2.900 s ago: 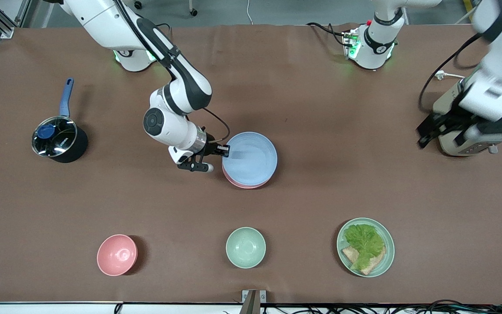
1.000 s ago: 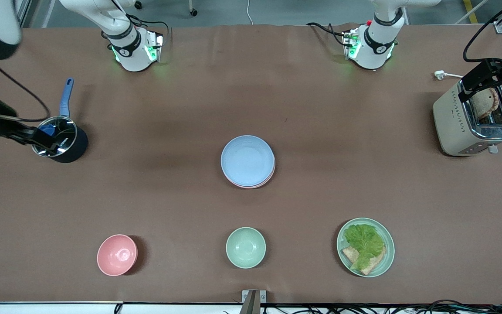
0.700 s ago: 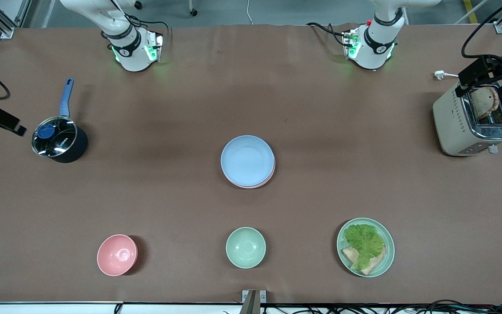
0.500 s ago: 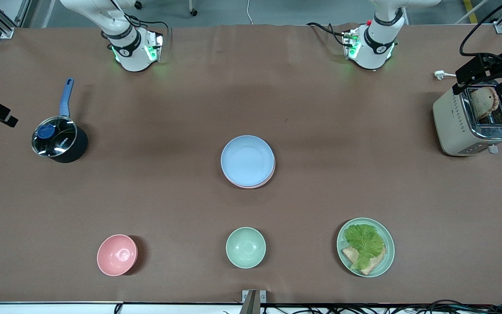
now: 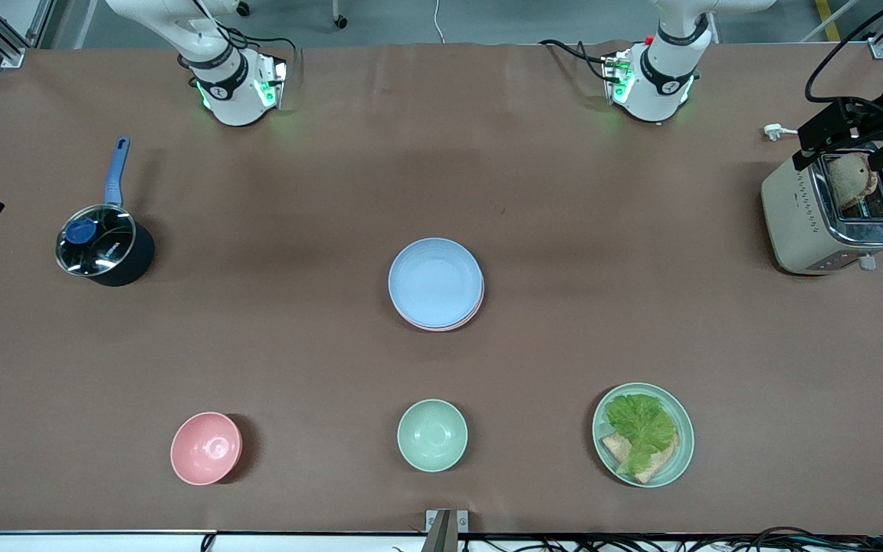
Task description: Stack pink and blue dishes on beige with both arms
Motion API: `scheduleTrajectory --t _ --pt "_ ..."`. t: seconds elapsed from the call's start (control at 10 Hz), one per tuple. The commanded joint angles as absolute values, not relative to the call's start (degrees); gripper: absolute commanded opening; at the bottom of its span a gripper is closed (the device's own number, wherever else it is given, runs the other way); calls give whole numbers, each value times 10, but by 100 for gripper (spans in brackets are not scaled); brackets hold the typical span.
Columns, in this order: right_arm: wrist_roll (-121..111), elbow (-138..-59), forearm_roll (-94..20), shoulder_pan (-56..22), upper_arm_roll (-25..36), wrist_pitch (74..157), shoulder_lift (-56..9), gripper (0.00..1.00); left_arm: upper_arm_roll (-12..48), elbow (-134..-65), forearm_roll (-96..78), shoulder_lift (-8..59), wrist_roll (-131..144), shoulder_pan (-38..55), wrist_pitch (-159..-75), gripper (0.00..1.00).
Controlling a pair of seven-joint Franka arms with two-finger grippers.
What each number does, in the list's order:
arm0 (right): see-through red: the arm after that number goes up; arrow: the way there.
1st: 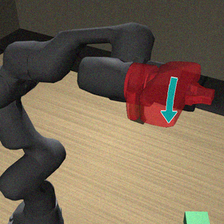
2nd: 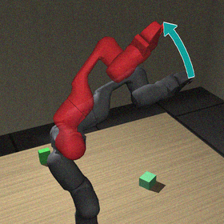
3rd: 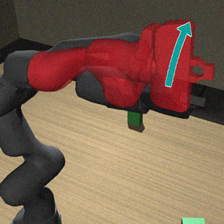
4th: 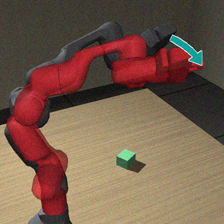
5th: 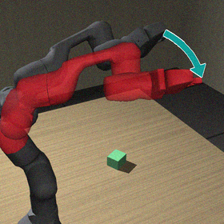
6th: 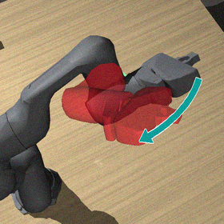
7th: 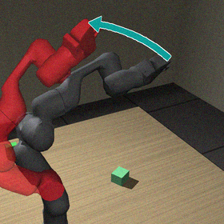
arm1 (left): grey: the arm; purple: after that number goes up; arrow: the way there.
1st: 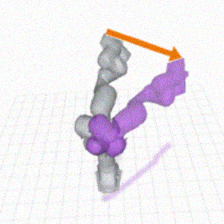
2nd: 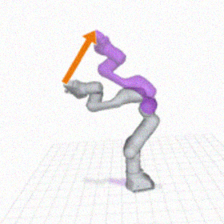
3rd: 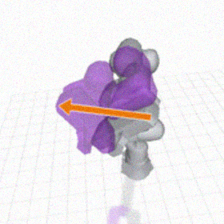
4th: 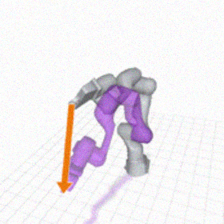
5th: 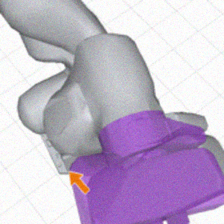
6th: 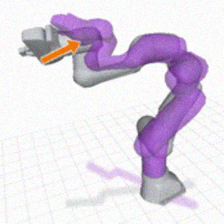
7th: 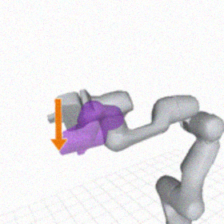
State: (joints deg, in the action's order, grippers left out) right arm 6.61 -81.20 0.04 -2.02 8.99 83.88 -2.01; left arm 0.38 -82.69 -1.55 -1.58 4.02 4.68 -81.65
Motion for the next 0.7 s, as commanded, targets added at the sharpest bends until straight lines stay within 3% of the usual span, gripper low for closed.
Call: scheduleTrajectory --t 0.0,0.6 --pt "55 -805 10 -11 81 827 -21 100 7 -845 -14 -12 43 43 -825 100" --pt "56 -806 0 -10 82 846 -21 100 7 -844 -14 -12 43 43 -825 100"
